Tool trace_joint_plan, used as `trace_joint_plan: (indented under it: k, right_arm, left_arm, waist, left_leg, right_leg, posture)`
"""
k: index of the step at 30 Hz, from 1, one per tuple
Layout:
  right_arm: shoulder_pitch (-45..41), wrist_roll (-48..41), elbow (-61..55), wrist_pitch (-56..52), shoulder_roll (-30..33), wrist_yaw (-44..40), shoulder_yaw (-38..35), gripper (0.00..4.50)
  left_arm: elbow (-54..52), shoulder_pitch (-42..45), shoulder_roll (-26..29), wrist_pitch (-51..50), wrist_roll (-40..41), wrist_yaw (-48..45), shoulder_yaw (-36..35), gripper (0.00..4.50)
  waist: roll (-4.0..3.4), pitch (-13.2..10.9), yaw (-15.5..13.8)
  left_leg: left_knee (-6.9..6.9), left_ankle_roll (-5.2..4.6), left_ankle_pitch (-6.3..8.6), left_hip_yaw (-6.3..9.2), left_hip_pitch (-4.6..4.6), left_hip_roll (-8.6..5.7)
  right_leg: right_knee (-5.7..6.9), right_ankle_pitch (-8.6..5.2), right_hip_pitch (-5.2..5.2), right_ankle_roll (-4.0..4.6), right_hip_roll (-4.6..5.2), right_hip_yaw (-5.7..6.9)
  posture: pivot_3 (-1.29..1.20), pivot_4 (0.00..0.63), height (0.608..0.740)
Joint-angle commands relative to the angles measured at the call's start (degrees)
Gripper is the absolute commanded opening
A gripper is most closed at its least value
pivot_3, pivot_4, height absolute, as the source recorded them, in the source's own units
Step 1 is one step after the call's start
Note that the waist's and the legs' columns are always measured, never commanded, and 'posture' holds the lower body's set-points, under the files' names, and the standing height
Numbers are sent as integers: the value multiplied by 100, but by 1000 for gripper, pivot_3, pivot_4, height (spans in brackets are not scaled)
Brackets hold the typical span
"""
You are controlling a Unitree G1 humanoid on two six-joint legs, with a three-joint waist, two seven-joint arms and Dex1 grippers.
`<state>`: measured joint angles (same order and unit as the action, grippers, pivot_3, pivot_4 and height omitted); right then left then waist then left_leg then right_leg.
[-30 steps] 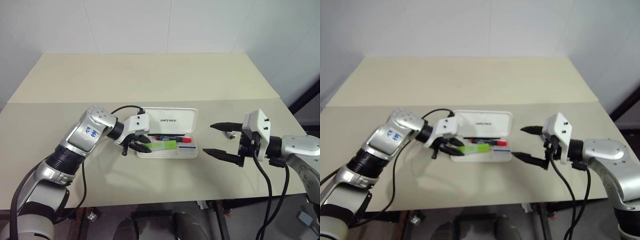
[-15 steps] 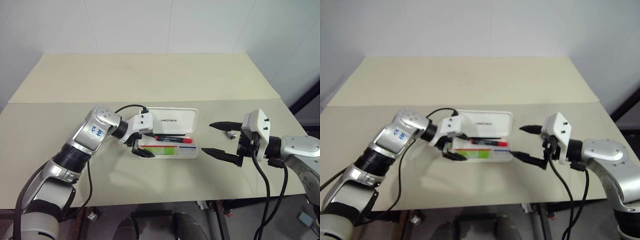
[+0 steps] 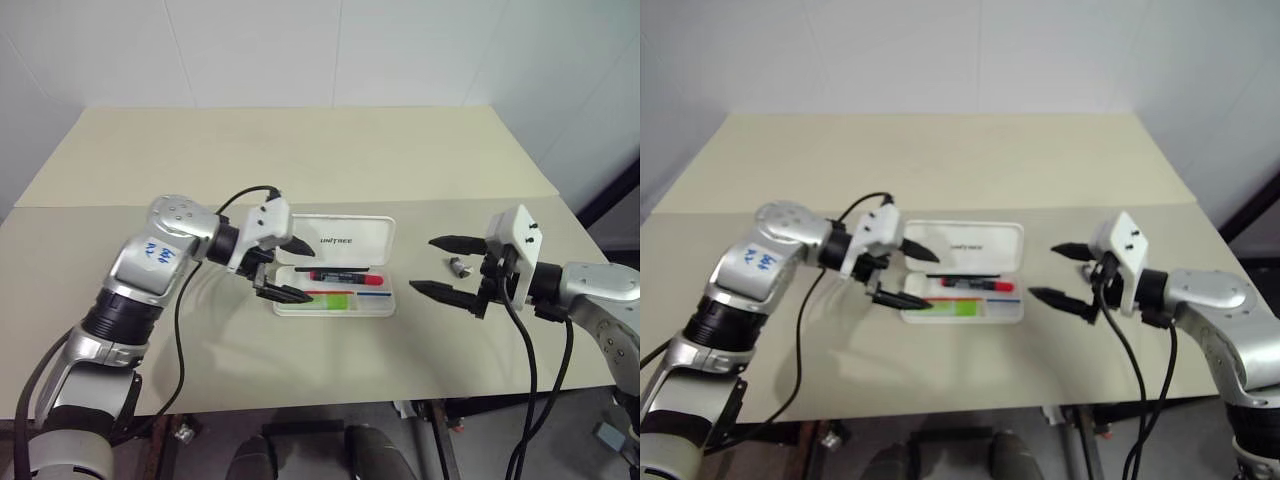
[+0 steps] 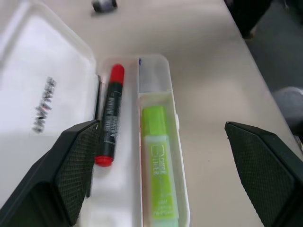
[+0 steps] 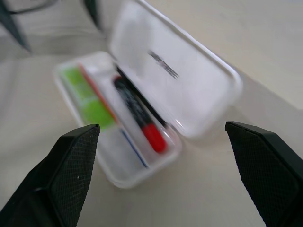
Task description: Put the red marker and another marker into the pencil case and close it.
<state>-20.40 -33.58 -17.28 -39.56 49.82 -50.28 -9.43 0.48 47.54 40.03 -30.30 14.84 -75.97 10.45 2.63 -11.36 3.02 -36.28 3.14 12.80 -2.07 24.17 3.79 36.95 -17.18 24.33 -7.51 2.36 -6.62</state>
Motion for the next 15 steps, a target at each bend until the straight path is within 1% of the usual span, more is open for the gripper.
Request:
trace_joint_plan:
  k: [1, 5, 7, 9, 15]
  right_arm:
    - [-295, 150, 310, -391, 167, 350, -141, 4500]
    - [-645, 551, 839, -807, 252, 753, 81, 4500]
    - [-979, 749, 1338, -1239, 141, 1115, 213, 4500]
    - [-1165, 888, 1621, -1492, 93, 1292, 322, 4500]
    - [-1637, 976, 2249, -1896, -88, 1240, 519, 4500]
  left_arm:
    - [-256, -72, 160, 208, 396, -92, -512, 4463]
    - [-217, -100, 311, 296, 580, -101, -802, 4463]
    - [-153, -148, 494, 420, 559, -104, -944, 4463]
    - [-158, -161, 559, 449, 587, -68, -999, 4463]
    - [-261, -162, 713, 373, 699, -77, -1060, 4463]
  waist:
    - [0, 0, -1]
    - [0, 0, 0]
    - [-1, 0, 19]
    - [-1, 0, 20]
    - [-1, 0, 18]
  left_leg:
    - [0, 0, 0, 0, 0, 0]
    - [0, 0, 0, -1, 0, 0]
    - [0, 0, 0, -1, 0, 0]
    - [2, 0, 0, -3, -1, 0]
    - [9, 0, 0, -3, 2, 0]
  right_leg:
    - [0, 0, 0, 0, 0, 0]
    - [-1, 0, 0, 0, 0, 0]
    - [-1, 0, 1, 1, 0, 0]
    - [-2, 0, 2, 1, 0, -1]
    - [-5, -1, 5, 2, 0, -1]
  posture:
    - [0, 150, 740]
    - [0, 150, 740]
    - [0, 150, 740]
    - [0, 150, 740]
    - [0, 150, 740]
